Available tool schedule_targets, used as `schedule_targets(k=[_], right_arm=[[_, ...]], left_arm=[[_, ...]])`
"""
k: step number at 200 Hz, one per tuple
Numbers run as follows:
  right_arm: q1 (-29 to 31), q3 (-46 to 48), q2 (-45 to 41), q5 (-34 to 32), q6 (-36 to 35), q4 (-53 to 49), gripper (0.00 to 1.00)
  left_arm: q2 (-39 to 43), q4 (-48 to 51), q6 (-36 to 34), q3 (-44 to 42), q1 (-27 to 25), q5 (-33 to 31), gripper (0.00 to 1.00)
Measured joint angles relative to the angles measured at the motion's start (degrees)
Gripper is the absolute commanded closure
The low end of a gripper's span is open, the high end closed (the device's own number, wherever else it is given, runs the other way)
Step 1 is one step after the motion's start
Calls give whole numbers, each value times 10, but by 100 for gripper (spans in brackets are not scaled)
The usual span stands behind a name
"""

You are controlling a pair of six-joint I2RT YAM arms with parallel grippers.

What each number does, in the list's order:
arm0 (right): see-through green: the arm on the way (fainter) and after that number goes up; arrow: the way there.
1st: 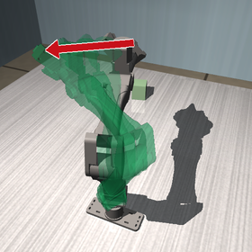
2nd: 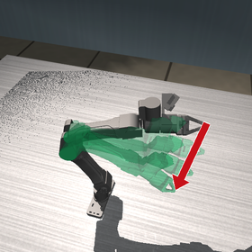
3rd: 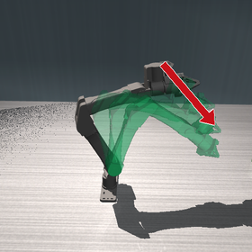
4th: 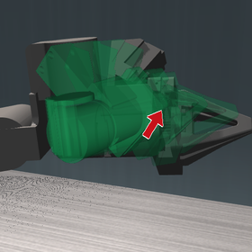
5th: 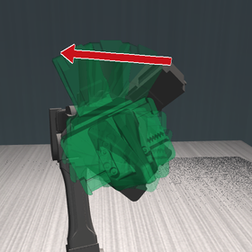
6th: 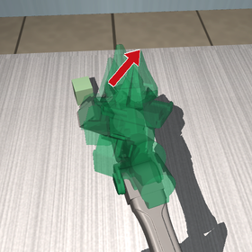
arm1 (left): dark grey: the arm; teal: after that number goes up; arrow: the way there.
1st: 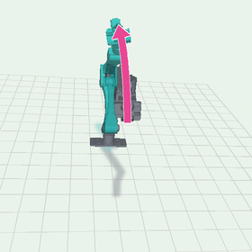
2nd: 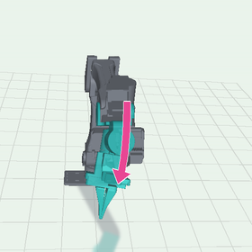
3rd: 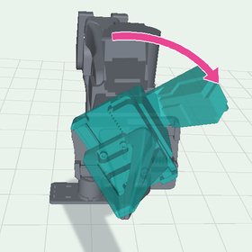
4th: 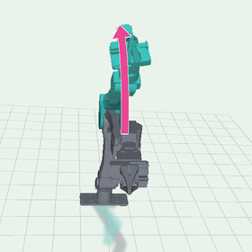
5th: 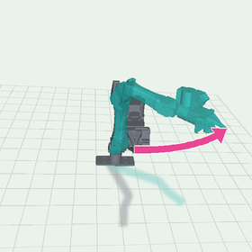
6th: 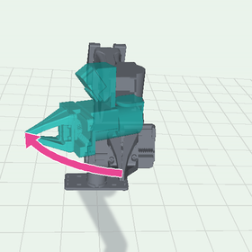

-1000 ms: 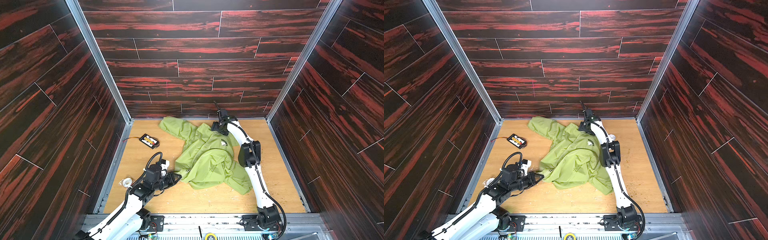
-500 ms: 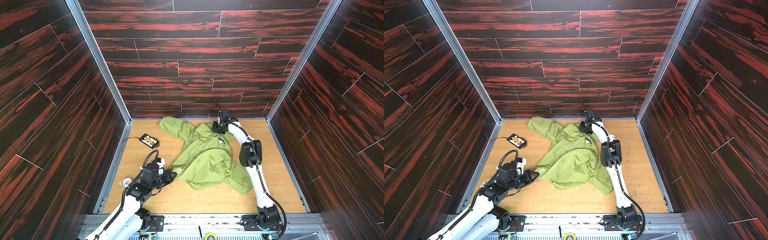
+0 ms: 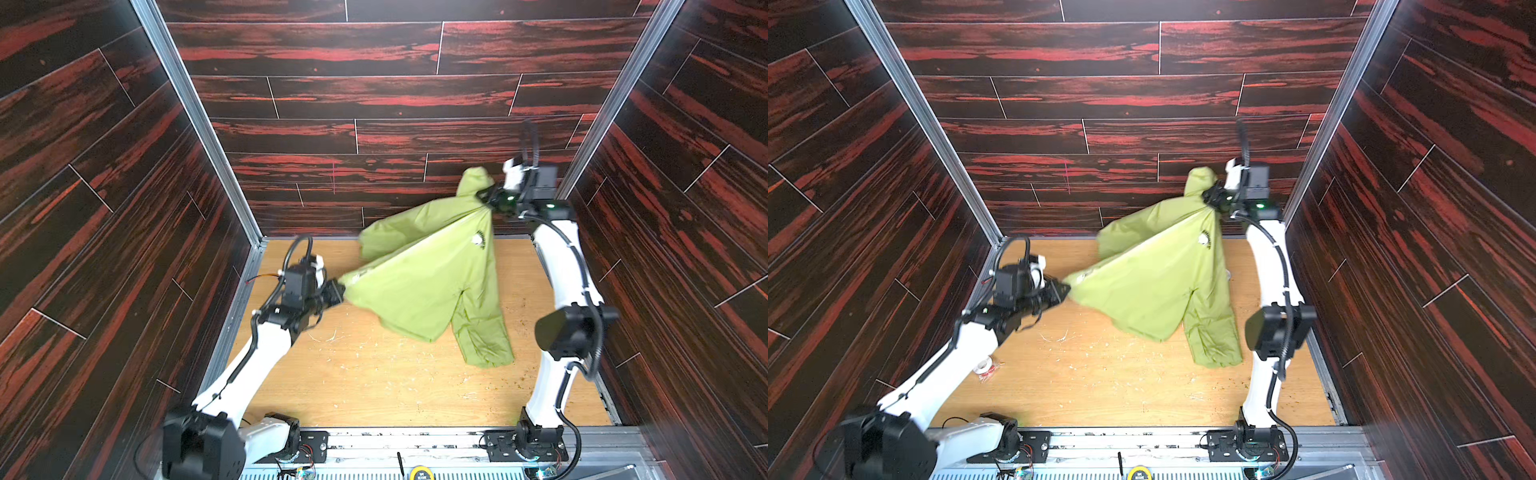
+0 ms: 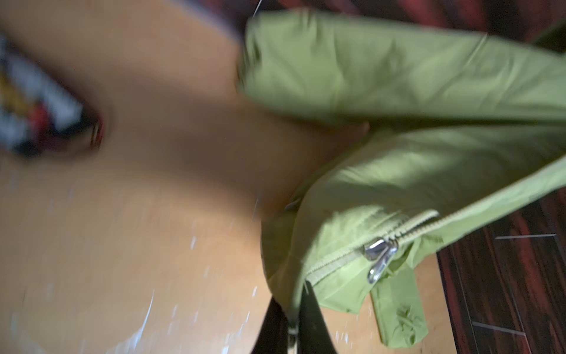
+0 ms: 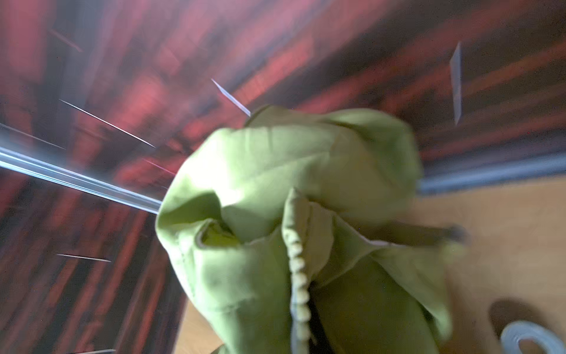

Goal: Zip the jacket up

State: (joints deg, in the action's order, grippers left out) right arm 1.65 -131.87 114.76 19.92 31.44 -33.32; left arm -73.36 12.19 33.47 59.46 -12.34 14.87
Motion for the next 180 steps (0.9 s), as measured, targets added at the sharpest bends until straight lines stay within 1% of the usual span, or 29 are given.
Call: schedule_targets(k=[28,44,53,64,77,88,103,126,143,161,180], right_arm=[[-57,7,-11,60,30,66,100],[-77,13,-11,87,39,83,100],[-84,21,-14,99,38,92,100],[-87,51,-28,109,35,107,100],[-89,134,-72,120,29,134,100],[-89,239,-129,125,23,168,100],[-90,391,-222,123,19,197,100],[-92,612,-380,100,10,226,100],[-92,735,-477,83,8,231,100],[-93,849,-545,64,11,245,100],[-94,968,-584,30,20,252,100]], left_arm=[[-103,3,-44,184,3,-1,100],[-139,7,-63,263,5,0,100],[-147,9,-72,290,5,0,100],[-145,13,-79,301,5,0,100],[-136,18,-84,298,7,1,100],[-124,18,-87,277,11,8,100],[-96,20,-86,221,16,20,100],[-38,13,-72,83,19,44,100],[-2,15,-60,-21,15,58,100],[20,16,-44,-108,2,73,100],[38,16,-27,-171,-18,84,100]])
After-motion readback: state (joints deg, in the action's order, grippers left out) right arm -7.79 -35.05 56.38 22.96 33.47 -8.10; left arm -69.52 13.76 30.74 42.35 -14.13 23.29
